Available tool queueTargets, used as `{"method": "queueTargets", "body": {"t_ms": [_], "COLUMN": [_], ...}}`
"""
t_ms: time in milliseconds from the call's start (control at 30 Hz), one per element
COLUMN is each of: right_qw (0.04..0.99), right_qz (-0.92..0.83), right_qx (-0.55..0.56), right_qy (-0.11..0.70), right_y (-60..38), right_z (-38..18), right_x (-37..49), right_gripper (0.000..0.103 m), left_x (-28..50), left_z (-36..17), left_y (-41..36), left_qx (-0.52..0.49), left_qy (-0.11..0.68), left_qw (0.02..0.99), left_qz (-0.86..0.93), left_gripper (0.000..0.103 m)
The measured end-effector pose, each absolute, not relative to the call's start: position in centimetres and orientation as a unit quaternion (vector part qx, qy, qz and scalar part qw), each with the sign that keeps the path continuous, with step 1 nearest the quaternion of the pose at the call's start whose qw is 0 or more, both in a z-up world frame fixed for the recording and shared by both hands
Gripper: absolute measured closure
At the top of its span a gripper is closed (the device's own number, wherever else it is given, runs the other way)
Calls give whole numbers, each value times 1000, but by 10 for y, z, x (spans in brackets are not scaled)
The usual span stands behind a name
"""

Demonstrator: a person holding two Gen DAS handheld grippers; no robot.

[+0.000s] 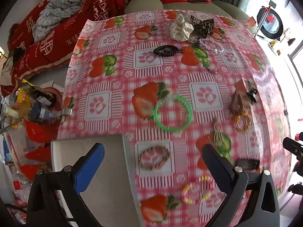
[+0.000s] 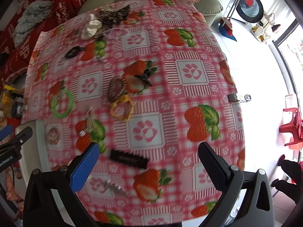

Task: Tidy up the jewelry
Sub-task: 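Grasp the green bangle with the left gripper while the right gripper grasps the black claw clip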

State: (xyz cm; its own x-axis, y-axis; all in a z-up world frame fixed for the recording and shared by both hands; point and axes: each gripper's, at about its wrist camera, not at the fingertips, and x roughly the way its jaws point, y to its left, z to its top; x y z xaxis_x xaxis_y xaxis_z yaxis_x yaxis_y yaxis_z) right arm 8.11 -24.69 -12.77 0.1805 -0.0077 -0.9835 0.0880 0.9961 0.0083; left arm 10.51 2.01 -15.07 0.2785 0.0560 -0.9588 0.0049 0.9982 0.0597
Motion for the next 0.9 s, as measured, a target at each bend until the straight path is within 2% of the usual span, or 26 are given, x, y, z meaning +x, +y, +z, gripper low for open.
{"method": "queueTargets", "body": {"t_ms": [33,133,233,500,733,800,900], "right_qw": [766,769,772,771,774,775,778], "right_qz": [-33,-34,-31,-12,12,17,23], "right_qx": [31,27,18,3,-11,-18,-37], "right_qy": [641,638,635,636,633,632,626], "right_y": [-250,-258,-264,-272,-262,-256,-243], "right_z": [-132,-145,-158,-199,-214,-218,-223], "right_x": [86,103,120,162,182,186,193], "right_gripper": [0,0,0,27,28,28,29], "left_x": [112,127,141,166,174,176,179], "left_z": [-156,-173,-192,-230,-249,-253,-256], "left_y": [19,18,16,13,12,10,7], "left_qx": [24,19,13,9,-3,-4,-11], "left_qy": [601,606,613,633,647,648,647], "left_qw": [799,795,790,774,762,761,762], "left_qz": [16,22,18,25,29,26,23], "left_gripper": [10,10,23,23,23,35,37]}}
